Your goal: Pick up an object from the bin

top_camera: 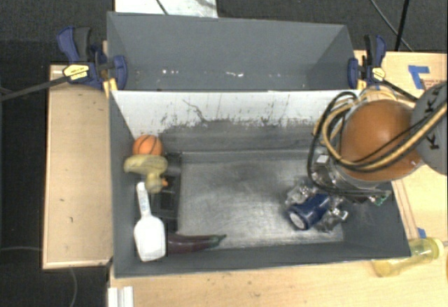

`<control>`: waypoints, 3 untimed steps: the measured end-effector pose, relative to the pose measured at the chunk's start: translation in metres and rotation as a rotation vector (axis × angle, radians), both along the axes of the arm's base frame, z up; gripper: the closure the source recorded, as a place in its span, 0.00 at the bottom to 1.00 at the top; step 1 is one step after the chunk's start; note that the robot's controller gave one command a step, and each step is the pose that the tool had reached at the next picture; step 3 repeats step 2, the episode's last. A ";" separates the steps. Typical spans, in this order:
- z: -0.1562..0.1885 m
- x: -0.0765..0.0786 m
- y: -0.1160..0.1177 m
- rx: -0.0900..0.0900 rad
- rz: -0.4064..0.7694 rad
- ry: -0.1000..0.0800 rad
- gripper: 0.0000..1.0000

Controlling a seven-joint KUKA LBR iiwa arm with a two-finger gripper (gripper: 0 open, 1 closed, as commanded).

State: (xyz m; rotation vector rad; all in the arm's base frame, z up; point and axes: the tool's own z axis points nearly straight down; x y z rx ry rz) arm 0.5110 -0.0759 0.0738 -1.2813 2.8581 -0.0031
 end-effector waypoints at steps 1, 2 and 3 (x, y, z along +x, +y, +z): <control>0.000 0.000 0.000 0.000 -0.001 0.000 1.00; 0.163 0.000 0.003 -0.002 0.023 0.002 1.00; 0.163 0.000 0.003 -0.002 0.023 0.002 1.00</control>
Offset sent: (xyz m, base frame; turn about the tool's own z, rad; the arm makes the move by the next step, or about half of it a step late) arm -0.0016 0.0026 0.1604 -0.0278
